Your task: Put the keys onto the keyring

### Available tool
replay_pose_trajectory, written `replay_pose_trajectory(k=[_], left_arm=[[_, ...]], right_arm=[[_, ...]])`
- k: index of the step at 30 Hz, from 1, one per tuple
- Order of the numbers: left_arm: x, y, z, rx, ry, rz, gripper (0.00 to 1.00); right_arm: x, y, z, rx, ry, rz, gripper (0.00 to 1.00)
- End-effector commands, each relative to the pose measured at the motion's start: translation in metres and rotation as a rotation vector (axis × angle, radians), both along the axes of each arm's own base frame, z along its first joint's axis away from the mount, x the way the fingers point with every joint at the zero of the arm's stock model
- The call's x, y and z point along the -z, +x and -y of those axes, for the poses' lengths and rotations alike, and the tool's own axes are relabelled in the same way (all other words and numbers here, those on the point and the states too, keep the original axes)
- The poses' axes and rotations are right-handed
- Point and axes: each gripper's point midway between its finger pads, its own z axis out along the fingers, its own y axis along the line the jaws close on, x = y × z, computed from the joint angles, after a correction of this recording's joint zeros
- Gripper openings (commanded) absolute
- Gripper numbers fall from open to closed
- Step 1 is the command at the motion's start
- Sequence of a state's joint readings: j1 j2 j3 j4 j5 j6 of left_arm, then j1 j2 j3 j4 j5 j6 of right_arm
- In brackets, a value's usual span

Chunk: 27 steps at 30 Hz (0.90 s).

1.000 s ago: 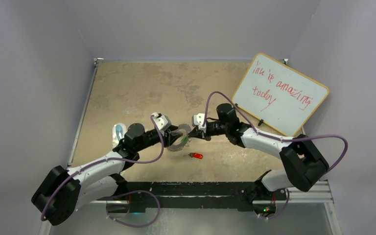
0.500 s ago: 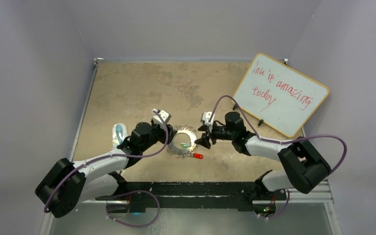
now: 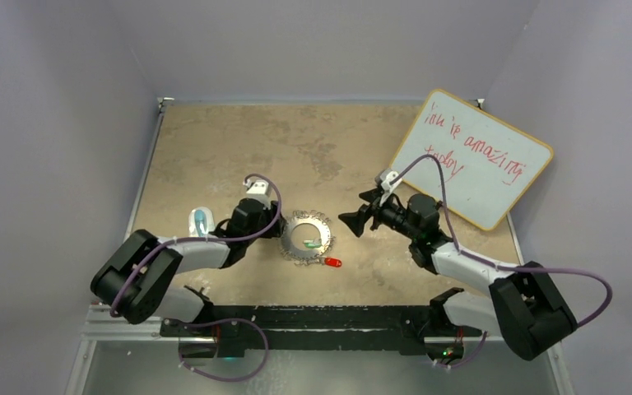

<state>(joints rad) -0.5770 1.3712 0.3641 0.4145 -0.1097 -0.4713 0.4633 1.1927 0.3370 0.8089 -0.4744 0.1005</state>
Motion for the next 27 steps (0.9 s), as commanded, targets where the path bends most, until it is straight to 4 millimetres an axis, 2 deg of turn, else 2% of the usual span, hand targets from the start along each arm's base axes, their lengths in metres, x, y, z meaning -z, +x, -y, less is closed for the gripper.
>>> replay_pose_trajectory(k=[1, 3, 8, 13, 16, 19, 22, 24, 27], left_arm=[[0.006, 0.006, 0.013, -0.025, -0.101, -0.054, 0.44], [0.008, 0.012, 0.017, -0.023, -0.107, -0.051, 0.41], [0.014, 0.028, 0.030, 0.006, -0.104, -0.055, 0.33], [0.016, 0.027, 0.031, -0.006, -0.123, -0.059, 0.32], [0.014, 0.023, 0.025, -0.024, -0.119, -0.056, 0.32], [0.008, 0.020, 0.014, -0.049, -0.098, -0.035, 0.33], [-0.012, 0.019, 0.004, -0.074, -0.089, 0.026, 0.35], [-0.022, 0.019, -0.005, -0.099, -0.074, 0.060, 0.37], [-0.038, 0.016, -0.016, -0.122, -0.057, 0.110, 0.38]], right_arm=[[-0.029, 0.022, 0.017, 0.194, 0.099, -0.008, 0.99], [-0.032, 0.023, 0.022, 0.225, 0.104, -0.005, 0.99], [-0.025, 0.027, 0.031, 0.308, 0.112, -0.083, 0.99], [0.007, 0.031, 0.026, 0.330, 0.003, -0.320, 0.99], [0.030, 0.015, 0.011, 0.211, -0.054, -0.425, 0.88], [0.041, -0.002, 0.001, 0.152, -0.087, -0.451, 0.89], [0.045, -0.018, -0.013, 0.130, -0.172, -0.442, 0.92], [0.048, -0.031, -0.024, 0.108, -0.220, -0.445, 0.92], [0.055, -0.045, -0.030, 0.114, -0.274, -0.482, 0.89]])
